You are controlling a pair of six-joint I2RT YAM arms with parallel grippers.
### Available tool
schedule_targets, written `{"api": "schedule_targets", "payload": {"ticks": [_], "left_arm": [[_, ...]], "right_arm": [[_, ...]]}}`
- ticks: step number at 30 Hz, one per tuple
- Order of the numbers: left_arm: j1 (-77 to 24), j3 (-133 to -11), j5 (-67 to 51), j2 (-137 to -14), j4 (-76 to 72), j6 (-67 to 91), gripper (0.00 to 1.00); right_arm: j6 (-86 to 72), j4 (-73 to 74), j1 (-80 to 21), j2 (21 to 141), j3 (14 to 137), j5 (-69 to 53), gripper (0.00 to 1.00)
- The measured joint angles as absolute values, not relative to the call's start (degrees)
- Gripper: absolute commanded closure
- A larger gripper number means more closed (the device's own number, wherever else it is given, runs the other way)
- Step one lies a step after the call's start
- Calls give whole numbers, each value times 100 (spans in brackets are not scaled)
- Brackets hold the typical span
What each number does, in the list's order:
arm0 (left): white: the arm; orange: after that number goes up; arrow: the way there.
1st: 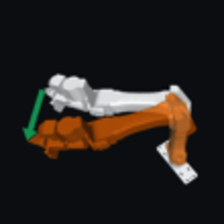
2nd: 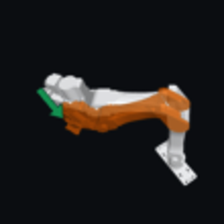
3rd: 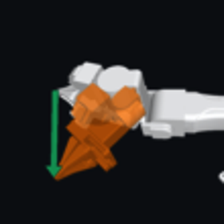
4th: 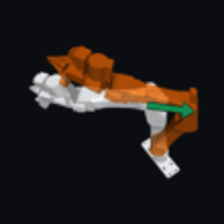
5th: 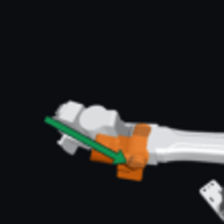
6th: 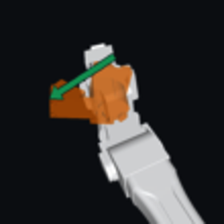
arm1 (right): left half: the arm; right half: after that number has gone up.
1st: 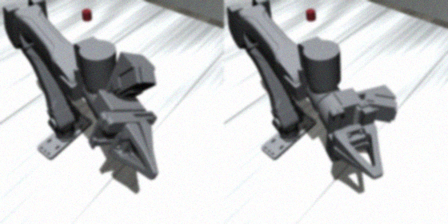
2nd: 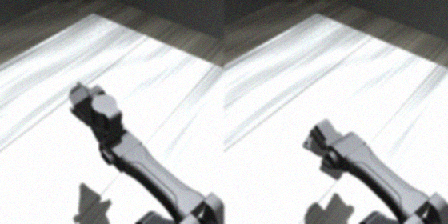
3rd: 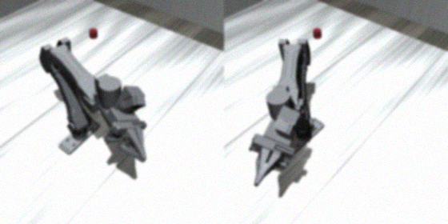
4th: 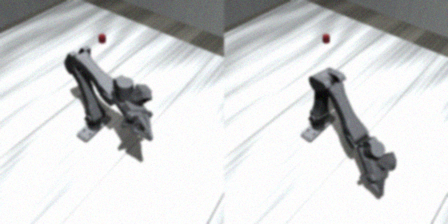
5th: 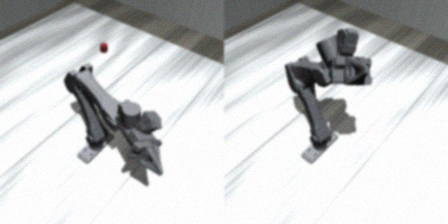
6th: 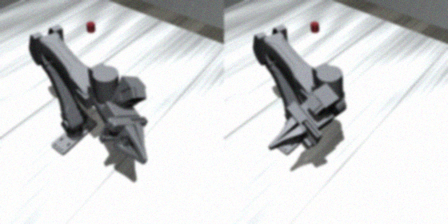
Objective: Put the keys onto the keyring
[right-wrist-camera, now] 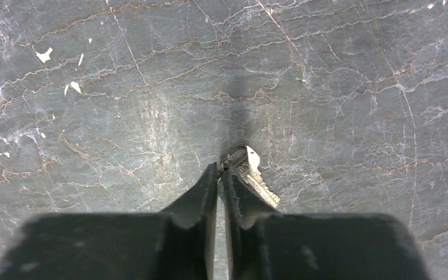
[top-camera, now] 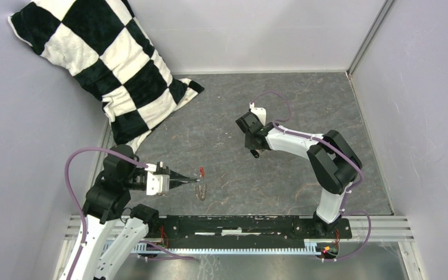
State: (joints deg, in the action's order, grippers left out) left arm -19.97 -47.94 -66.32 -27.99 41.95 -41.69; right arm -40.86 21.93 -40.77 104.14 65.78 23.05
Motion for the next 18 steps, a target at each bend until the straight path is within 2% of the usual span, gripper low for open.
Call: {"api": "schedule_targets", "payload": {"ticks": [2, 3, 16, 18], "left_arm": [[-1997, -4794, -6632, -2799, 4195, -4169, 98], [-1997, -4794, -6632, -2799, 4195, -4169, 98], [-1997, -4794, -6635, -2799, 4195, -4169, 98], [-1997, -4794, -6635, -2799, 4195, -4169, 98]], "right_arm": [[-4084, 2174, -4077, 10422, 6578, 2307, 100], [-4077, 2150, -4080, 10433, 6578, 2307, 100], [-3439, 1918, -4493, 10444, 6637, 2165, 100], [-3347, 1916, -4574, 10444, 6639, 2165, 95]]}}
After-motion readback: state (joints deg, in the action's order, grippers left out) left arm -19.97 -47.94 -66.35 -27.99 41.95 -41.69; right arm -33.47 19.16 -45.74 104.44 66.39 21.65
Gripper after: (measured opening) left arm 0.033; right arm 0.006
